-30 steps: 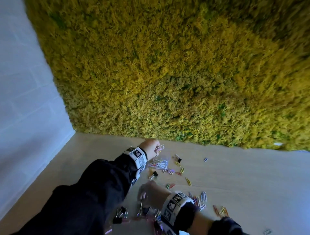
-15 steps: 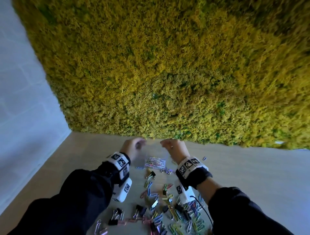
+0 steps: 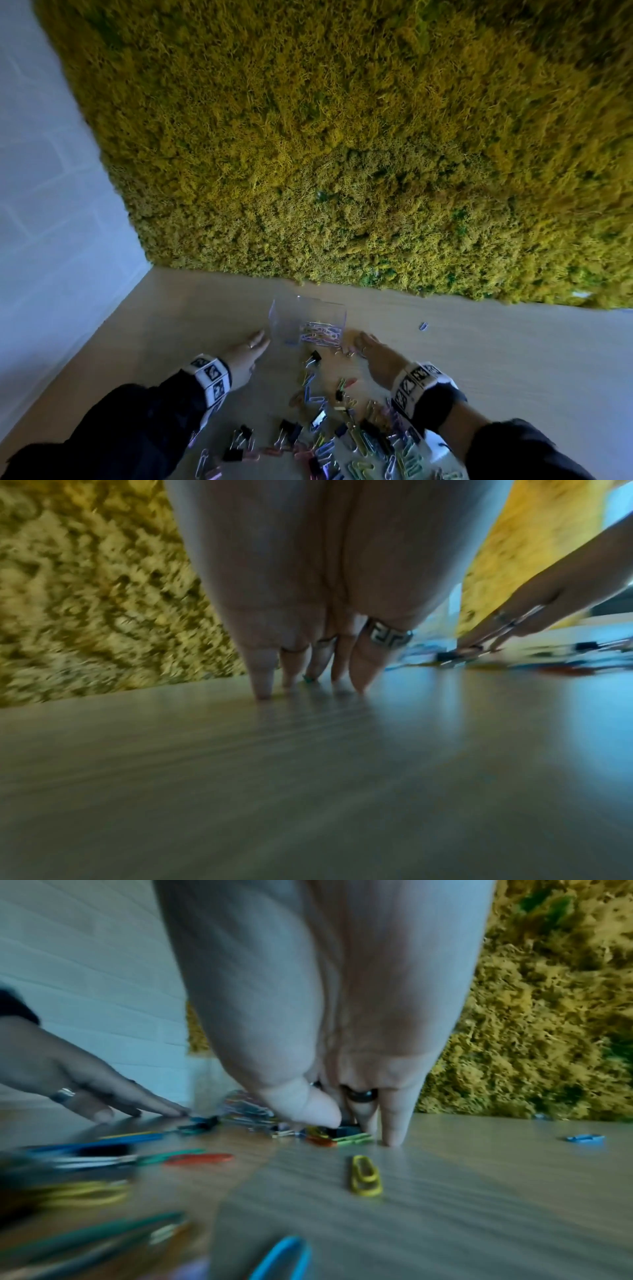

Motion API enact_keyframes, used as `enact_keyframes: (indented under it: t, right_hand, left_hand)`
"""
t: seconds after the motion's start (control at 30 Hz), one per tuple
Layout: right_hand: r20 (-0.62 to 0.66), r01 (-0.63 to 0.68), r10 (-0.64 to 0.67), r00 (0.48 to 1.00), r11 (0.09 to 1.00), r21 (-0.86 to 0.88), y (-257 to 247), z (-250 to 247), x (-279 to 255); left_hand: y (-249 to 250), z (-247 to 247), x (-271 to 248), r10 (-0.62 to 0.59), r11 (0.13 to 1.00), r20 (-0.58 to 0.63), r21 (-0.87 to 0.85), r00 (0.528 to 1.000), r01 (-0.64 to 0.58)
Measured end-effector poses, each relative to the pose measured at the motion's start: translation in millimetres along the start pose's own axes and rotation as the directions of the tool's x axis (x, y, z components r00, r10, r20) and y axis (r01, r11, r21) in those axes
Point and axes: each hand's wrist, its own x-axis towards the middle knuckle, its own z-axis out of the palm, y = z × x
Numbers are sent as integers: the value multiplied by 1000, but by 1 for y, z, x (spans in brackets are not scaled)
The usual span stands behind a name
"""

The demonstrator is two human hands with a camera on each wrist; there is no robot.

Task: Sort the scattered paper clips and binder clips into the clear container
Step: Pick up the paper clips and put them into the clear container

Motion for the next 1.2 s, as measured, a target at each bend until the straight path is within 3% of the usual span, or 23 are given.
enact_keyframes:
  t: [0.13,0.2,0.27,0.3,0.4,0.47,0.5,0.57,0.6,0.67,0.7,0.73,0.77,0.8,0.87,1.0,1.1,1.2]
  right_hand:
    - [35,221,-230,973,962,161,13,13,-35]
    - [-111,175,-158,981,970,170,26,-1,-33]
    - [-333,72,-13,943,984,165,42,-12,-23]
    - [-353,-16,73,933,986,163,49,-17,-19]
    - [-203,-251,257,945,966,58,60,-29,-10]
    - [-152,-310,340,928,931,191,65,-29,-11]
    - [-175,-272,307,935,942,197,66,-26,-13]
    - [-52,-177,171,984,974,-143,70,-11,-20]
    - [3,-156,165,986,938,-308,70,-4,-23]
    - [-5,-184,187,982,959,-214,53,1,-47]
    - [-200,-166,158,967,986,-21,47,5,-59]
    - [-216,-144,175,961,978,149,47,12,-66]
    - [-219,-66,93,971,990,124,53,23,-71]
    - [-129,11,2,992,995,100,55,26,-76]
    - [-108,60,-60,992,998,-5,56,20,-87]
    - [6,96,-96,995,994,54,57,24,-95]
    - [-29,150,-147,989,982,119,52,33,-106]
    - [-46,89,-85,995,990,106,52,36,-118]
  left_hand:
    - [-1,21,-23,132,991,69,-3,989,-132]
    - [6,19,-29,126,992,32,-13,992,-126]
    - [17,15,-25,131,991,-32,18,991,-131]
    - [24,13,-22,152,987,-37,50,988,-150]
    - [56,12,-12,272,955,32,116,962,-274]
    - [74,14,-6,318,930,109,159,942,-333]
    - [80,15,-4,321,917,144,202,936,-345]
    - [82,22,-2,299,896,189,283,936,-343]
    - [79,25,-2,295,891,189,300,937,-341]
    - [67,33,-2,294,912,148,252,944,-324]
    - [61,35,-2,282,930,124,209,951,-303]
    - [56,36,-4,272,945,91,163,958,-284]
    - [54,37,-5,272,953,42,129,961,-275]
    - [54,37,-7,284,953,-16,116,959,-280]
    - [59,38,-13,326,941,-78,125,942,-315]
    - [69,42,-19,335,935,40,107,941,-337]
    - [69,45,-26,359,925,61,107,931,-364]
    - [71,47,-40,403,908,74,92,912,-409]
